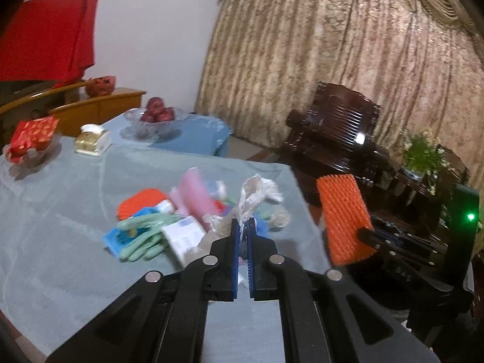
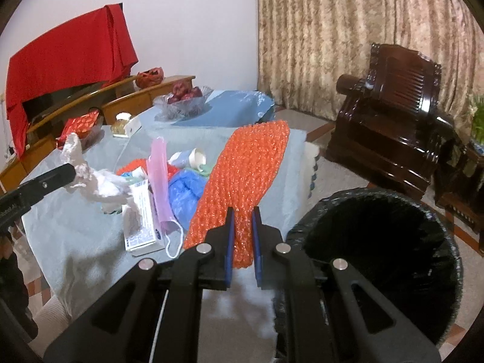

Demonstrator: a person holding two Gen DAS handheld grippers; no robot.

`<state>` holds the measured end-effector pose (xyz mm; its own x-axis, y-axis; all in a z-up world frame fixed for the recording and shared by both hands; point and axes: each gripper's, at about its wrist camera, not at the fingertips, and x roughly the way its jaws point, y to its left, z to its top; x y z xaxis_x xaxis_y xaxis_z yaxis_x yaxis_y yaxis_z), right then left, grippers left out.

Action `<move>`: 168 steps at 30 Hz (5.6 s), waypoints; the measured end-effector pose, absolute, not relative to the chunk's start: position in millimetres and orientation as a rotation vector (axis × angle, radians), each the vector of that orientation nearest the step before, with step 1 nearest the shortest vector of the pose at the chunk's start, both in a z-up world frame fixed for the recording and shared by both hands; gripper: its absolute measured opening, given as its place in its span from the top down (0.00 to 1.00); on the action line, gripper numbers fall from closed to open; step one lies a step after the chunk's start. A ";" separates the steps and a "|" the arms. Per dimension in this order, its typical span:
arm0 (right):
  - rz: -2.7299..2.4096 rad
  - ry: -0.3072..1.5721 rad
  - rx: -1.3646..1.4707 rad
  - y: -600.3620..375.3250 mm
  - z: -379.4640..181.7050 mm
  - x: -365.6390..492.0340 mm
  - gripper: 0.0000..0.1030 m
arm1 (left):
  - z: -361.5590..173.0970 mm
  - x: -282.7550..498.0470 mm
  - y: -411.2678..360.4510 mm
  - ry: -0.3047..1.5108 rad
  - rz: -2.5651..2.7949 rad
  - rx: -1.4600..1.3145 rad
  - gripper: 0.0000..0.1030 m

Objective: Collect trash
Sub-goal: 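Carry the orange mesh sleeve in the right tool over the bin and release, then grasp the white medicine box with the left tool, then grasp the pink face mask with the right tool while the left tool holds the box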

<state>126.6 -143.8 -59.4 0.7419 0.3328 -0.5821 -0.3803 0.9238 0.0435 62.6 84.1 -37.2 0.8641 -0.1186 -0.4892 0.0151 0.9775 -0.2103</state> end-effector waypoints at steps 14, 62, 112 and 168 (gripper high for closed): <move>0.205 0.606 -0.023 -233.9 -51.0 116.1 0.91 | -37.8 115.4 -31.9 0.537 -0.317 -0.137 0.95; 0.230 0.575 0.018 -204.1 -88.0 121.2 0.10 | -94.3 98.7 37.7 0.590 0.156 -0.068 0.27; 0.417 0.610 -0.107 -95.3 -110.6 146.1 0.10 | -151.7 120.6 123.6 0.798 0.212 -0.213 0.48; 0.619 0.591 -0.073 -52.5 -55.0 145.8 0.98 | -73.9 84.0 128.8 0.596 0.160 -0.159 0.48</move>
<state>145.8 -52.5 -55.0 0.6559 0.5250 -0.5424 -0.5658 0.8175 0.1071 84.0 128.8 -73.9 0.8163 0.1033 -0.5684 -0.1951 0.9754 -0.1028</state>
